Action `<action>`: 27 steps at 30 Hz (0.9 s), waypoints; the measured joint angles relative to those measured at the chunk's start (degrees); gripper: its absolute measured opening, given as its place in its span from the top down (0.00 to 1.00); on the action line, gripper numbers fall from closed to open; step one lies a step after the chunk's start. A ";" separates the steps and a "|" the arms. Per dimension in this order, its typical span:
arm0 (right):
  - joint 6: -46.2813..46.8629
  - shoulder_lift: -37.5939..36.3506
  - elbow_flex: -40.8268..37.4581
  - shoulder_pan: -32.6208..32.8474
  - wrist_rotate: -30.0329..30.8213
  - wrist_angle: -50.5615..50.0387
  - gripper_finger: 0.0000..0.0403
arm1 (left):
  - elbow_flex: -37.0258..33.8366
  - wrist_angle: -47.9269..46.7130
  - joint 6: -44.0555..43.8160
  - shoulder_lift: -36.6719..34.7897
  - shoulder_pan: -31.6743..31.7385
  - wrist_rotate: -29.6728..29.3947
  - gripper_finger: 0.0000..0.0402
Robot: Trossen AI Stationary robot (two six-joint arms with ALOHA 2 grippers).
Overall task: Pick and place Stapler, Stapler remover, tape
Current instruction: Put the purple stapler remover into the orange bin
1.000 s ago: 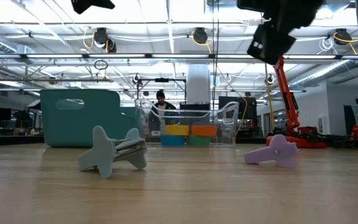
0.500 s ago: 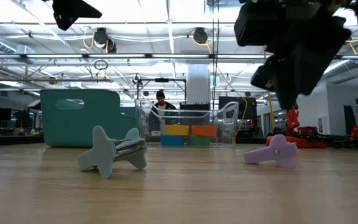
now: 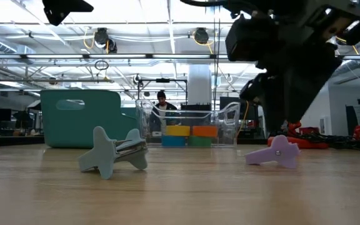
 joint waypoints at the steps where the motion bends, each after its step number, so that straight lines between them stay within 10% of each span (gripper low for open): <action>1: -0.32 0.15 0.00 -0.14 0.38 0.21 0.62 | 0.00 -0.14 -0.02 0.04 -0.07 0.02 0.51; 27: -1.34 3.79 0.02 -1.71 -0.03 1.46 0.78 | 0.00 -0.22 -0.61 0.01 -0.37 0.17 0.50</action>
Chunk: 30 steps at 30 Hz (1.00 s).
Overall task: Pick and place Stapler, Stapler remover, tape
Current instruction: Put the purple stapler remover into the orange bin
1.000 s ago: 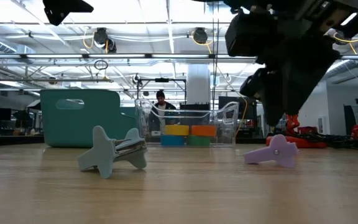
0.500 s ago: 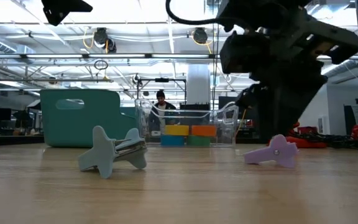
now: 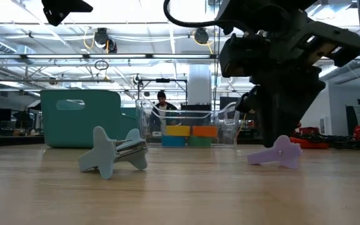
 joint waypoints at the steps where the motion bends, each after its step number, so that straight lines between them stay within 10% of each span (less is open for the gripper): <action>1: 0.00 0.00 0.00 0.01 -0.01 -0.04 0.80 | 0.00 -0.02 0.00 0.00 0.00 0.02 0.51; 30: -0.71 -0.04 0.00 -0.17 -0.07 -2.13 0.99 | 0.02 -1.14 -1.03 0.00 0.02 0.11 0.50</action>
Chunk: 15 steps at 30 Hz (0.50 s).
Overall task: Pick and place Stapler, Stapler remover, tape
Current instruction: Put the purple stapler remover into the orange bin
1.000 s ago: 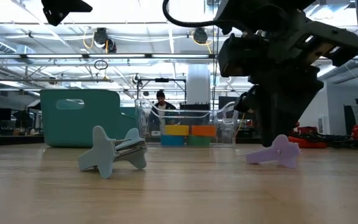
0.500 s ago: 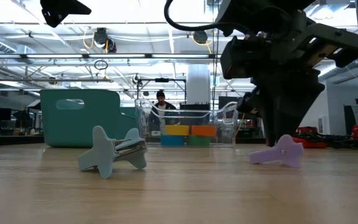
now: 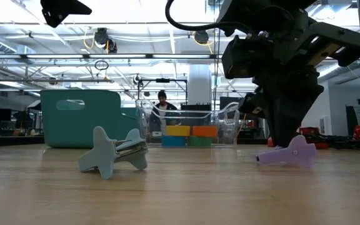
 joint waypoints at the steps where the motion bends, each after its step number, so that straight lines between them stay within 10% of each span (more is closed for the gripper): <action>1: 0.09 -0.07 0.00 -0.03 0.02 -0.02 0.99 | 0.00 0.00 0.00 0.00 0.00 0.00 0.50; 15: 14.44 -18.61 -0.04 -4.94 -0.07 -8.87 1.00 | 0.00 0.09 0.42 0.00 -0.02 -0.02 0.50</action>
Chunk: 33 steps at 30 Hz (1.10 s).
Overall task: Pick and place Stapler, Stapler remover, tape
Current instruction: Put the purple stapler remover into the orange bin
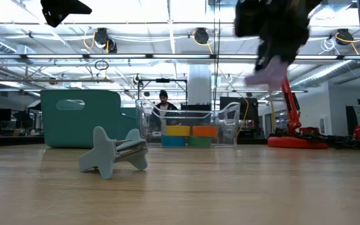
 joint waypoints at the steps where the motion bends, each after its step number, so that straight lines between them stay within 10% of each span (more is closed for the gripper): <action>1: 2.68 -2.28 0.00 0.16 -0.25 -1.77 1.00 | 0.00 0.00 0.02 0.00 0.00 0.00 0.50; 16: 44.69 -13.56 -0.23 22.01 -8.01 -19.86 1.00 | 0.00 0.00 1.09 0.02 0.00 0.00 0.50; 33: 69.71 -11.37 -20.20 32.87 2.99 -3.46 1.00 | 0.02 0.00 0.83 0.02 0.02 0.00 0.50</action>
